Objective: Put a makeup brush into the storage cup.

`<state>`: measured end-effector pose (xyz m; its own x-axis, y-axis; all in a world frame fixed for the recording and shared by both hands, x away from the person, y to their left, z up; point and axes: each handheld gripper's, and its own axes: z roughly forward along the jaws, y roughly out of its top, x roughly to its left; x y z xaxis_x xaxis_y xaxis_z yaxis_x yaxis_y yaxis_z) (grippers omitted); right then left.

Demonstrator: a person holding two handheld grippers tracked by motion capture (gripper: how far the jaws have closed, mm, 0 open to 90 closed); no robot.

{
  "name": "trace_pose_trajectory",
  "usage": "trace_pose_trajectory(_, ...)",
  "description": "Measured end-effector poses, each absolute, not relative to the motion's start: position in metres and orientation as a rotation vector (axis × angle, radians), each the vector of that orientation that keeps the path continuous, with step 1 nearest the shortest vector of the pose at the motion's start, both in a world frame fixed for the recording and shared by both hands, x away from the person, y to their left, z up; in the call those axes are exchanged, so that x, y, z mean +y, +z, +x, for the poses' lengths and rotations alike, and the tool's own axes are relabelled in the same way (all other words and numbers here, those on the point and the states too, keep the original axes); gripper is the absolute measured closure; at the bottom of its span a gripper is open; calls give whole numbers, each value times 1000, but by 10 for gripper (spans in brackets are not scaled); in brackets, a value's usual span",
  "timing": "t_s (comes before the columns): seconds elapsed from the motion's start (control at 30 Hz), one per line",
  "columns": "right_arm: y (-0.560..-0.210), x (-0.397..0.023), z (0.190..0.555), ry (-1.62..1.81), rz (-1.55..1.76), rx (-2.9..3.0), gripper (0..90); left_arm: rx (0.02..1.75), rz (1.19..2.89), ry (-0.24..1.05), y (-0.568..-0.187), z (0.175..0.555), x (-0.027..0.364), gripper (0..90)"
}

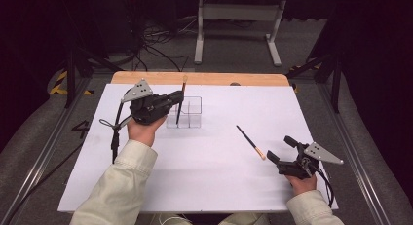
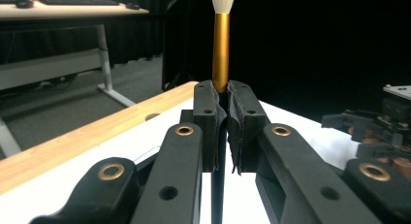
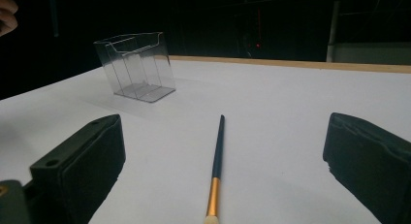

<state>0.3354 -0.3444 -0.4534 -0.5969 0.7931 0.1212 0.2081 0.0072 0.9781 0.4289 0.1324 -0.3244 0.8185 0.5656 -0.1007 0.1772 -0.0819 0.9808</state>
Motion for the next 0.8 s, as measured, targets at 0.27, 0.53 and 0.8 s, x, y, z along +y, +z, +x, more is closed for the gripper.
trace_pose_trajectory(0.27,-453,-345,335,1627,1026,1818,17,606,1626,362,-324,441,128,830)
trace_pose_trajectory(0.53,-453,-345,335,1632,1025,1816,17,626,1609,374,-326,450,128,830)
trace_pose_trajectory(0.8,-453,-345,335,1631,1027,1815,17,651,1589,394,-325,457,128,830)
